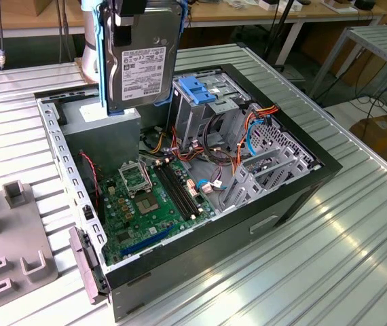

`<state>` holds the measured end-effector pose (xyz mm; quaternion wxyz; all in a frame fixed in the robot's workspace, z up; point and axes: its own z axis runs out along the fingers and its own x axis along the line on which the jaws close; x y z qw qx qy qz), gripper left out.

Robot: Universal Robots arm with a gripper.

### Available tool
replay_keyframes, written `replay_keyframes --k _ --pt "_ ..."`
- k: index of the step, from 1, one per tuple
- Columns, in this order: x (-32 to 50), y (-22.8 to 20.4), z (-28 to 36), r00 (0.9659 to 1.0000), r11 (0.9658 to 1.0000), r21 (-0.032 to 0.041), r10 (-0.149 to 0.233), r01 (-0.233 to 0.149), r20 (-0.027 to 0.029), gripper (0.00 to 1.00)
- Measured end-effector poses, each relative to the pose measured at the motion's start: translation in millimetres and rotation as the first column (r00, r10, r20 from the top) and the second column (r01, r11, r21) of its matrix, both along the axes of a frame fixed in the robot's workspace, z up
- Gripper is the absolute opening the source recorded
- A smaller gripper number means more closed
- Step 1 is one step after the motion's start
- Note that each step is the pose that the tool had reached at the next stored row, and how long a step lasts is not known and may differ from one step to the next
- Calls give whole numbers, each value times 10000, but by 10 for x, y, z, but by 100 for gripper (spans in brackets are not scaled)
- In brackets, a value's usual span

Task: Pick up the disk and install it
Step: 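Insert the disk into the insertion slot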

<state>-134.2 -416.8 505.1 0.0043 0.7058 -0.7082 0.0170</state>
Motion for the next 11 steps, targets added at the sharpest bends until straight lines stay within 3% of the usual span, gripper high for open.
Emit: replay_keyframes --k 11 --pt "6 -211 -4 10000 9999 -143 -2 2 -1 37"
